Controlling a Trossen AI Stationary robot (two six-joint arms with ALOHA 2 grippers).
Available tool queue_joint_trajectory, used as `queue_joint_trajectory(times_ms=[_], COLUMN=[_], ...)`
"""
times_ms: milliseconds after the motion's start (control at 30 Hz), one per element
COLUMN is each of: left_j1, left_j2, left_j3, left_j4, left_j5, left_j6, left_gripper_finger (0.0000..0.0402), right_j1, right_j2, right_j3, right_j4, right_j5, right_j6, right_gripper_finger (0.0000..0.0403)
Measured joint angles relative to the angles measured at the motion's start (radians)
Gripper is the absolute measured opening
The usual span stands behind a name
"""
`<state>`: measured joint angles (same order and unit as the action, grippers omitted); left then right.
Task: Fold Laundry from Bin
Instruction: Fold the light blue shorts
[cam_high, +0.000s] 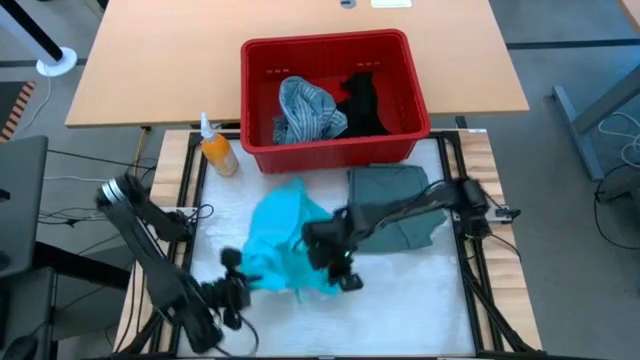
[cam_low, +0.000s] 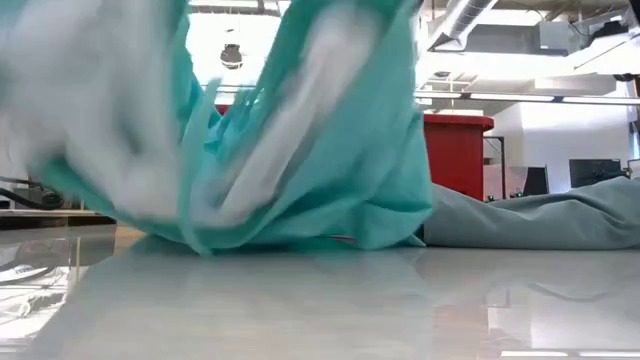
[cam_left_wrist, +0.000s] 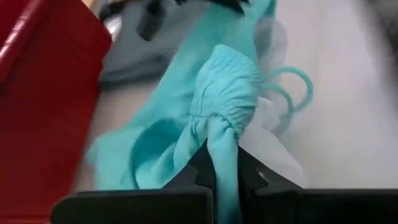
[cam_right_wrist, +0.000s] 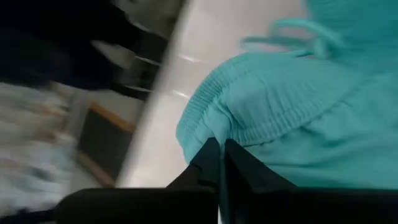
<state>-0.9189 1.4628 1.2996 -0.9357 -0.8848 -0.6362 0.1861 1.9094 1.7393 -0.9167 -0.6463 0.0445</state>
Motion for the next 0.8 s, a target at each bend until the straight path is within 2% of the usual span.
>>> queue_joint_trajectory(times_ms=[100,233,300,400,467,533,667,800], left_j1=[-0.008,-0.046,-0.049,-0.043,-0.021,0.012,0.071,0.104], left_j2=[-0.14,-0.273,-0.319,-0.366,-0.383,-0.387,-0.368,-0.317], left_j3=[0.0,0.001,0.003,0.001,-0.021,-0.055,-0.175,-0.349], left_j4=[0.167,0.53,0.661,0.65,0.542,0.388,0.112,0.085], left_j5=[-0.041,-0.221,-0.31,-0.436,-0.482,-0.465,-0.314,-0.228], left_j6=[0.039,0.29,0.385,0.359,0.212,-0.034,-0.568,-0.918], left_gripper_finger=[0.0001,0.0,0.0,0.0,0.0,0.0,0.0,0.0], right_j1=[0.008,0.023,0.011,-0.031,-0.08,-0.135,-0.205,-0.249], right_j2=[-0.136,-0.319,-0.393,-0.457,-0.461,-0.445,-0.366,-0.257], right_j3=[0.0,0.002,0.003,0.005,-0.014,-0.072,-0.286,-0.491], right_j4=[-0.021,0.043,0.108,0.154,0.158,0.158,0.193,0.389], right_j5=[-0.056,-0.016,0.084,0.346,0.457,0.461,0.331,0.217], right_j6=[0.01,-0.042,-0.052,-0.041,0.007,0.078,0.183,0.256], right_gripper_finger=[0.0029,0.0029,0.0031,0.0031,0.003,0.003,0.0031,0.0035])
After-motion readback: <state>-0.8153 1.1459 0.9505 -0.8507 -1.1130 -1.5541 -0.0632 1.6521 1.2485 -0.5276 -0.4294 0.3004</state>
